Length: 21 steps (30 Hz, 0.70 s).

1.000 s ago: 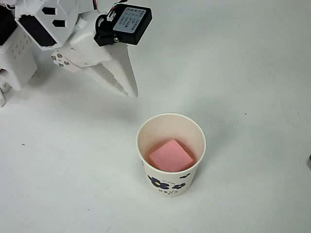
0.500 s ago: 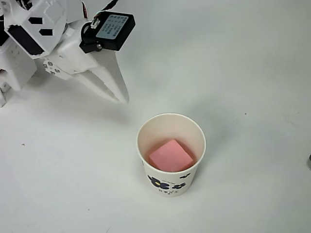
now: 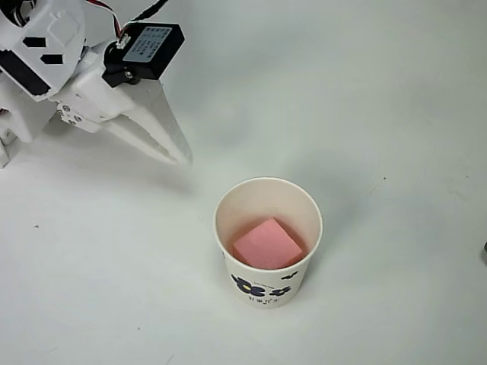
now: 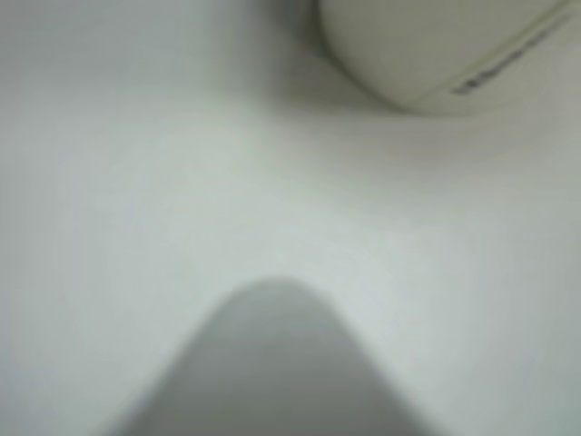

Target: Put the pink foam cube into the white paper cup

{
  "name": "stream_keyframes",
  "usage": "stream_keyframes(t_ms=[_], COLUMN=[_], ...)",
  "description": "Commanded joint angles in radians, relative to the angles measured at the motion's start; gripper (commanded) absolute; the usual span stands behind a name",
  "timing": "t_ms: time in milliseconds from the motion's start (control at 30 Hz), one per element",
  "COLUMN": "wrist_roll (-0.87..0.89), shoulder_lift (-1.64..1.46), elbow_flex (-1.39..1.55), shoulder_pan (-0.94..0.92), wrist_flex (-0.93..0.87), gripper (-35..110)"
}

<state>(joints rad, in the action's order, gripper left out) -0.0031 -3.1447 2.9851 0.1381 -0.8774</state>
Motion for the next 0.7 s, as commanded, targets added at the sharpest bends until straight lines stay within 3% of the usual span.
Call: stream_keyframes(t_ms=[0, 667], wrist_roll=[-0.014, -0.023], shoulder_lift=[-0.098, -0.161], elbow_flex=[0.002, 0.046], shoulder_pan=[0.017, 0.021], wrist_flex=[0.012, 0.012], gripper=[0, 0])
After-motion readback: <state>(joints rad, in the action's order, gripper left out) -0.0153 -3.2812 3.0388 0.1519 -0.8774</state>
